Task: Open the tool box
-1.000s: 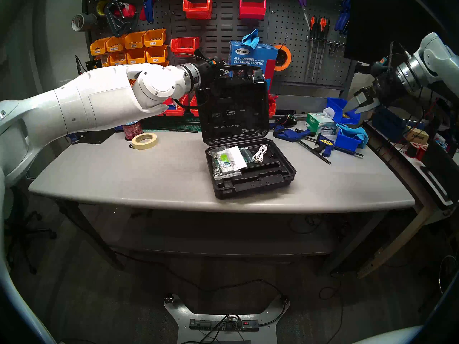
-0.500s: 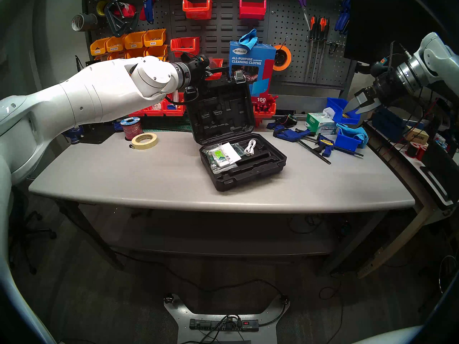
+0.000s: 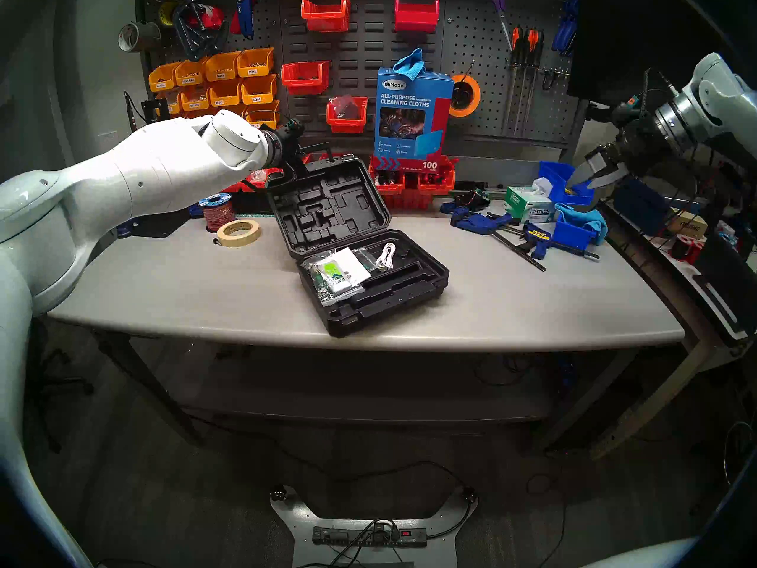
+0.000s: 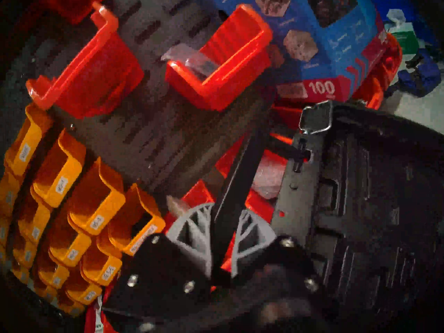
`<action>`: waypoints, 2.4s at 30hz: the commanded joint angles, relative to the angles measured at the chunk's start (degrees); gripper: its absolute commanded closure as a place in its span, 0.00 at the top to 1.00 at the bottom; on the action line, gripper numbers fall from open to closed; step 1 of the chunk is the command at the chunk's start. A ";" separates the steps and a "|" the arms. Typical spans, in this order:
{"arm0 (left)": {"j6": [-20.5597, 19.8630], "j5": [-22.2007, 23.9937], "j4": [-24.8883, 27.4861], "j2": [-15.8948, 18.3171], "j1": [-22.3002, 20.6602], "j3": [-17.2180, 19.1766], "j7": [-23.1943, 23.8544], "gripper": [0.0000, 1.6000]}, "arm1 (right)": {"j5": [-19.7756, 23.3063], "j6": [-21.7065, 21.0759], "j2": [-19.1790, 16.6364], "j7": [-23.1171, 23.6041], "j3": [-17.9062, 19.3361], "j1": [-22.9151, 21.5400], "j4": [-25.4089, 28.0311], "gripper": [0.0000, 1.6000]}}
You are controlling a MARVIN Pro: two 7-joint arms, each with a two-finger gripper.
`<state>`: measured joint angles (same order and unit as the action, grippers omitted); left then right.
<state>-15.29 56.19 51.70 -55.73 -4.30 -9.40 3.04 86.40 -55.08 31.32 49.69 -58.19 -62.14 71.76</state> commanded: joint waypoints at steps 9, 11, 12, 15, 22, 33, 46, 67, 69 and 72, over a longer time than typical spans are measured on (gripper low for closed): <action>-7.79 4.97 -10.69 -4.00 1.91 1.82 -1.79 0.00 | 0.63 0.08 0.61 5.90 -1.02 -2.03 0.19 1.00; -8.96 5.53 -11.61 -4.59 2.34 1.91 -1.98 0.00 | 0.77 0.08 0.69 5.82 -1.25 -2.17 0.23 1.00; -9.26 5.74 -11.74 -4.62 2.58 1.92 -1.94 0.00 | 0.73 0.08 0.73 6.05 -1.31 -2.19 0.18 1.00; -10.31 6.46 -12.62 -5.18 3.12 2.09 -2.07 0.00 | 0.96 0.08 0.81 5.80 -1.57 -2.36 0.26 1.00; -12.10 7.12 -13.86 -6.21 3.44 2.05 -2.12 0.00 | 1.23 0.08 1.09 6.01 -2.26 -2.74 0.28 1.00; -14.80 7.87 -15.87 -8.28 3.82 2.08 -3.20 0.00 | 1.84 0.08 1.41 5.54 -3.15 -3.25 0.45 1.00; -14.65 5.97 -12.70 -8.72 3.87 -0.07 -0.69 0.00 | 2.26 0.08 1.85 5.91 -4.17 -3.74 0.46 1.00; -14.63 3.68 -7.92 -5.90 3.51 -2.67 1.72 0.00 | 2.91 0.08 2.39 6.09 -5.46 -4.42 0.56 1.00; -14.59 3.70 -8.41 -6.16 3.71 -2.56 1.46 0.00 | 3.02 0.08 2.43 5.94 -5.56 -4.48 0.60 1.00; -14.29 4.07 -8.84 -6.37 3.98 -2.04 1.20 0.00 | 3.05 0.08 2.51 6.09 -5.72 -4.55 0.58 1.00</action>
<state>-29.53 59.45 44.11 -61.91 0.23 -12.59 5.41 89.44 -55.08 33.65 49.69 -63.91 -65.42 72.37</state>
